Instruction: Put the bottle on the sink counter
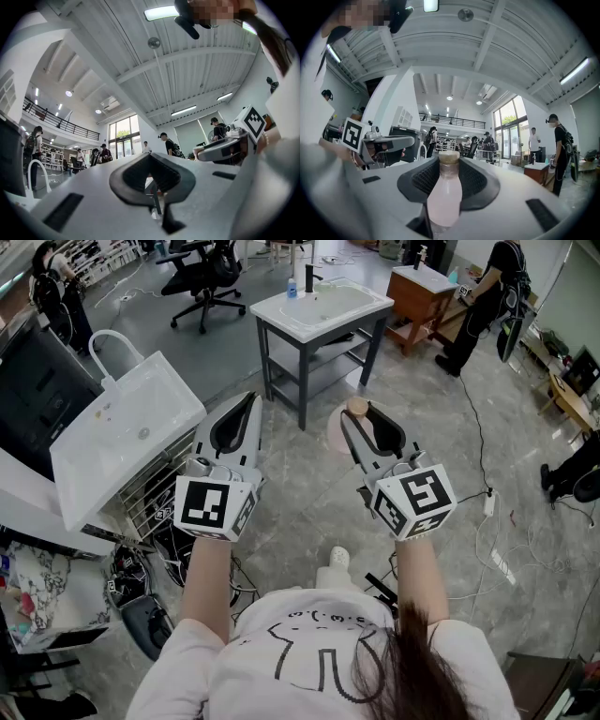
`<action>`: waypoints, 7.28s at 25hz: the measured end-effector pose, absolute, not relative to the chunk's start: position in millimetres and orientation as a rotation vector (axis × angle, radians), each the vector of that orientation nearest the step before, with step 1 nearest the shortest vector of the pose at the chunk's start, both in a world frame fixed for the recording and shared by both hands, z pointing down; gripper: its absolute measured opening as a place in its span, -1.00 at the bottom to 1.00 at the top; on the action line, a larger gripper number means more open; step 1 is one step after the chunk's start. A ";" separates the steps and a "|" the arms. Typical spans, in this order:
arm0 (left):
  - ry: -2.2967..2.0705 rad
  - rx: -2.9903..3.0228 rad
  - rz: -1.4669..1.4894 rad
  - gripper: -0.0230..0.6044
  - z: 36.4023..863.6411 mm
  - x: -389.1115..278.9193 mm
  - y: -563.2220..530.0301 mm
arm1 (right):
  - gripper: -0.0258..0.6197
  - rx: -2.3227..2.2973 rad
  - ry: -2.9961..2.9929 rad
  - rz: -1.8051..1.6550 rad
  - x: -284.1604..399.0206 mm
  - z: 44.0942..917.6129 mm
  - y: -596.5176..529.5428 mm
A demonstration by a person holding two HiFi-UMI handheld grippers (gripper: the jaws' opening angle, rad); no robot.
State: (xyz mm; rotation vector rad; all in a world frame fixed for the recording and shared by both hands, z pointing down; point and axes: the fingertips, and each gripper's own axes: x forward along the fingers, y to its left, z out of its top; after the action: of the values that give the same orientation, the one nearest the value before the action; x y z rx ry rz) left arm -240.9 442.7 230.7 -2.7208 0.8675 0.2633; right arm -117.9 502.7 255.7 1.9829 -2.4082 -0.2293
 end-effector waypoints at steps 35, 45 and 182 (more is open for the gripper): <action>1.090 -2.644 0.233 -0.90 229.0 -85.4 209.8 | -0.49 1.784 -2.572 -0.211 45.3 253.3 251.9; 1.115 -2.630 0.206 -0.90 233.7 -70.8 161.7 | -0.49 1.792 -2.591 -0.202 66.3 257.3 204.6; 1.658 -2.645 -0.173 -0.90 381.4 -17.8 -461.2 | -0.05 1.051 -2.491 0.454 75.5 546.7 -519.8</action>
State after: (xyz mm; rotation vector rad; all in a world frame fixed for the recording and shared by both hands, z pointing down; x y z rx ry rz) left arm -17.8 -461.2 381.4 -2.6450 1.6579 -0.1727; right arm 75.5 -519.8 546.7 1.0509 -2.4914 0.4537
